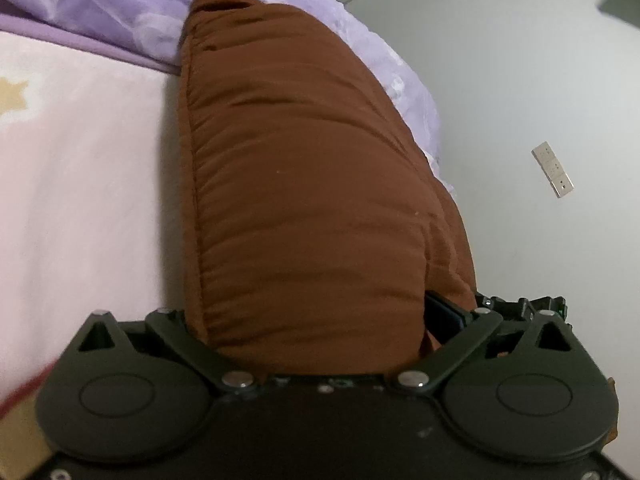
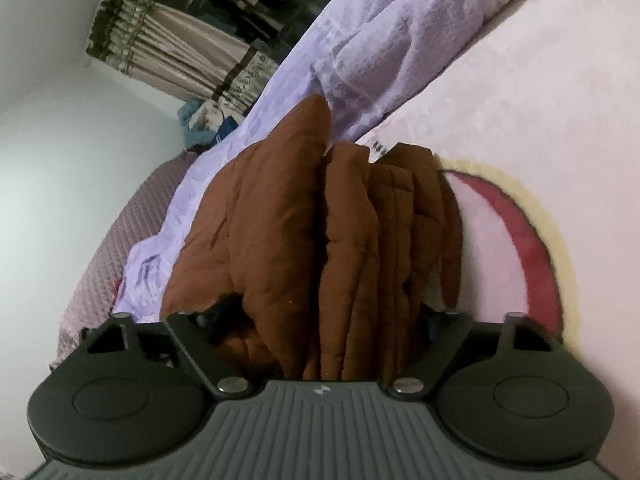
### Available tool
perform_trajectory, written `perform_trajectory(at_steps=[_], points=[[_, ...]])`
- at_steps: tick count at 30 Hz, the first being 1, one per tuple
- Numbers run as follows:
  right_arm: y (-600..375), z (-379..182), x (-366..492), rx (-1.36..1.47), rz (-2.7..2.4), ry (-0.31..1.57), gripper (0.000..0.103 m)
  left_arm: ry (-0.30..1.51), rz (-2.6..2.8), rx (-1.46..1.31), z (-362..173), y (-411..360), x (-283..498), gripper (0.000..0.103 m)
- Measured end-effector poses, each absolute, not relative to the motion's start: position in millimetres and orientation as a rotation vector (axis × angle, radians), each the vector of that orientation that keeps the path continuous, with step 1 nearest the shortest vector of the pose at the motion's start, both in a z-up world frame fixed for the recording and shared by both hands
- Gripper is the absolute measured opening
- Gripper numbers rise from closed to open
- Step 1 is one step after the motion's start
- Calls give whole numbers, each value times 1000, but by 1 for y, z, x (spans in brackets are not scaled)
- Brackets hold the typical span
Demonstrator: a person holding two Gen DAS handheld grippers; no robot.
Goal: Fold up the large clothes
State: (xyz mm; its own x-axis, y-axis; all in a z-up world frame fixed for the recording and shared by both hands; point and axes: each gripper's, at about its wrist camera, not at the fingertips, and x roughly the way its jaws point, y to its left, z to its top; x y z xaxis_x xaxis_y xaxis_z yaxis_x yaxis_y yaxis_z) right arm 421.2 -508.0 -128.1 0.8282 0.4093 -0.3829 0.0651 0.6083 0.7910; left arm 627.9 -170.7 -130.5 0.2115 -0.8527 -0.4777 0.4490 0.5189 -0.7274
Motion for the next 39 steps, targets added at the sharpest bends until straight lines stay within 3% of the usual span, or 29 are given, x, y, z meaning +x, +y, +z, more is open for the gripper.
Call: perform_trajectory(at_steps=[5,8,20,26,37,39], points=[[-503,-122,413,919,202,551,58,972,-945,-498,-124,-163,621,86],[-499,-113,409,925,197,534,50,957,-946,-485,-116,-158,615,76],[-419,-36,410,832,291,452,48,808,-915,-505,-47,-58,577,77],[-371,-26,428,806,359,459,49,765,-877,-489,-33,4,565,78],[-342,-79,479,807,326,590,49,862,-829,-557,-114,49,593,78],[-342,-95,483,794,303,626,49,889,-816,-550,-131,48,598,83]])
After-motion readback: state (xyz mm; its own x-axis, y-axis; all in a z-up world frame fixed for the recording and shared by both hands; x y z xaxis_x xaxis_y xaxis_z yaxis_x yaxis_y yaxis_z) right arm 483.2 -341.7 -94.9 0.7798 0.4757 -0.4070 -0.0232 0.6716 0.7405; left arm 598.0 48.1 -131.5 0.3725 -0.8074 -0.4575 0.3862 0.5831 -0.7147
